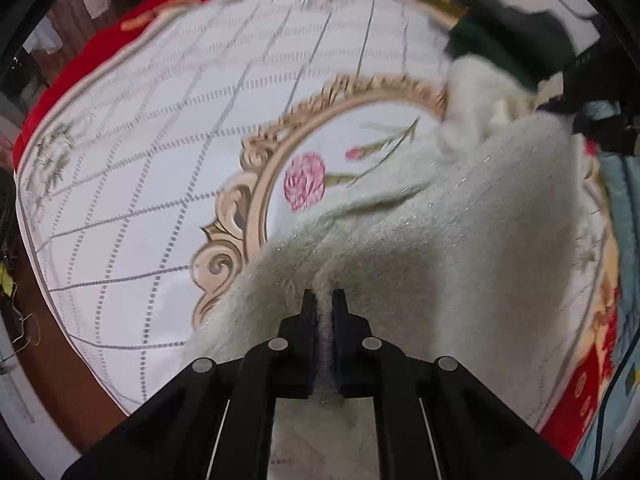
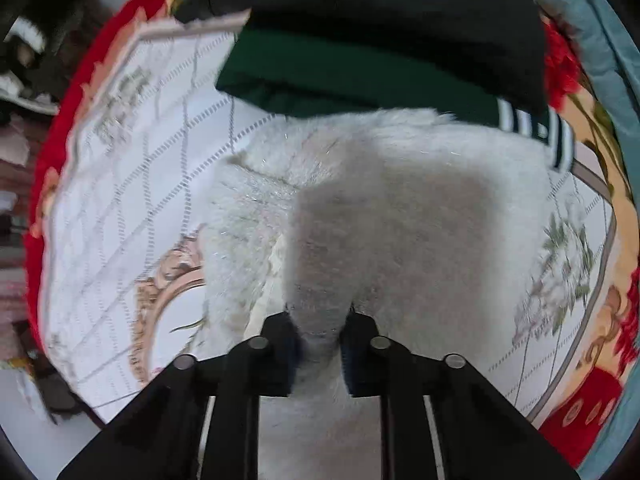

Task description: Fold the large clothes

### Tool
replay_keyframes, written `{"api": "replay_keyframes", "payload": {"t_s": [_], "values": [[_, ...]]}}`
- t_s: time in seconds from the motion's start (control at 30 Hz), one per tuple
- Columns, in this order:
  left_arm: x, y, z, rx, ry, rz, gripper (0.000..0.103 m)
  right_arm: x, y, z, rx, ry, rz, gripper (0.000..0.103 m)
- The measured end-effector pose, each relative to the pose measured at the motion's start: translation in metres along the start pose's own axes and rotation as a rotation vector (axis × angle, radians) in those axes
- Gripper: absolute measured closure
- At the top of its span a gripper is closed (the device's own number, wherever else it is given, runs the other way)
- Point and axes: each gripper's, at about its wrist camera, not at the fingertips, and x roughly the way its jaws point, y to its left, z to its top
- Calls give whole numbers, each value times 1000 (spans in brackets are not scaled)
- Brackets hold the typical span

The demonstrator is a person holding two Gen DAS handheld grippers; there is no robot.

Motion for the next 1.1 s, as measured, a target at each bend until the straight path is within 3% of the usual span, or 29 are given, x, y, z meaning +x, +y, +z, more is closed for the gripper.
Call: {"api": "replay_keyframes", "payload": {"t_s": [0.13,0.3,0.4,0.6,0.7,0.77,0.8,0.83,0.87,0.9,0.93,0.97,1.0,1.03,1.1], "values": [[-50,7,0,-39,-54,-65,100,-42,-15,-11,35,-52,64,87],[-69,20,14,-122,-95,-65,100,-71,15,-8,-1,-97,105,87],[-45,38,21,-165,-78,-26,100,-53,44,5,-23,-74,111,87],[50,74,21,-212,61,54,99,52,112,22,-188,55,-12,84],[66,77,22,-227,94,54,95,71,117,19,-248,57,21,66],[60,76,23,-221,96,43,92,48,105,16,-248,42,146,48],[54,75,23,-219,91,32,92,34,95,14,-234,33,201,44],[48,75,23,-225,82,23,90,16,79,10,-209,12,277,33],[42,74,22,-233,68,11,87,-3,58,5,-176,-21,316,22],[35,73,22,-238,50,-1,83,-22,30,-1,-129,-76,332,20],[32,71,22,-240,41,-7,64,-35,5,-6,-88,-117,328,20],[28,71,21,-246,28,-17,31,-40,-15,-10,-52,-140,305,20],[25,69,22,-250,10,-29,16,-42,-37,-14,-8,-158,271,20],[23,66,22,-248,-5,-27,10,-38,-63,-17,48,-165,239,20],[25,57,22,-237,-29,-3,10,-7,-113,-17,193,-130,270,20]]}}
